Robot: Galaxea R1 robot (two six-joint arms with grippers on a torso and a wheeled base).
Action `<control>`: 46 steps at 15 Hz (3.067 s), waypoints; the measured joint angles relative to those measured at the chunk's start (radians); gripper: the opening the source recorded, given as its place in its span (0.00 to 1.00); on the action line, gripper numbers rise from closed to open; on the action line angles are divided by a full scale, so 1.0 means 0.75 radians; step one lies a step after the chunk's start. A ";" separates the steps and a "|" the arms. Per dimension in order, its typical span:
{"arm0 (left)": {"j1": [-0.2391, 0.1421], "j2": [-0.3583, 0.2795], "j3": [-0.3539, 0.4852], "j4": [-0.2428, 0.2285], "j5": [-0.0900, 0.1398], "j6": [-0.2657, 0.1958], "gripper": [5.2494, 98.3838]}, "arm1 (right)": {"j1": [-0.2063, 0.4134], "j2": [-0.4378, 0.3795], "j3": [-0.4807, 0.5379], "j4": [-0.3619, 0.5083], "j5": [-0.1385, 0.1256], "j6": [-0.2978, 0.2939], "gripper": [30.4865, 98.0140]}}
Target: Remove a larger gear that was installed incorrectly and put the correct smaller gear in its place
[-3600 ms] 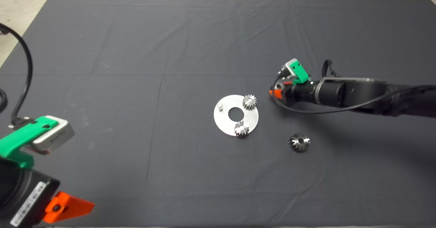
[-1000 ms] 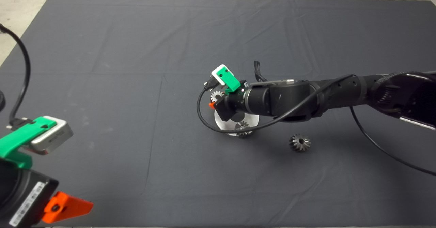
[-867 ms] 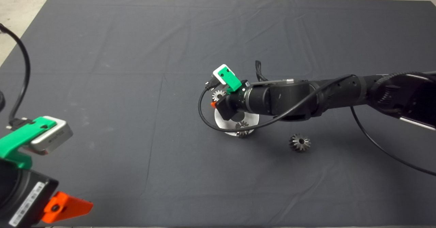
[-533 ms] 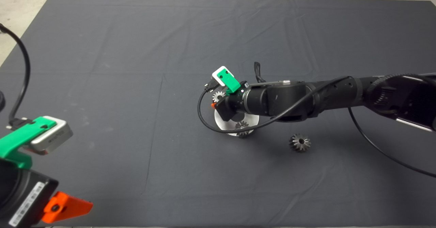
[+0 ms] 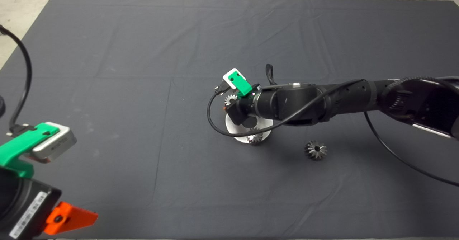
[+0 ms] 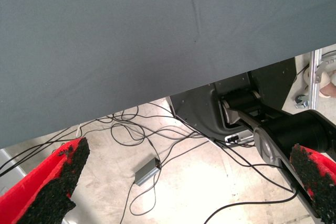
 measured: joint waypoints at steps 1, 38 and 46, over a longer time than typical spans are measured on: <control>0.000 0.000 0.000 -0.001 0.000 0.000 1.00 | 0.000 0.001 0.000 0.000 -0.005 -0.005 0.15; 0.000 0.000 0.000 0.000 -0.003 0.000 1.00 | 0.004 0.009 -0.021 0.123 0.004 -0.026 0.15; 0.000 -0.001 0.000 -0.001 -0.003 0.000 1.00 | 0.002 0.013 -0.059 0.145 0.018 -0.065 0.15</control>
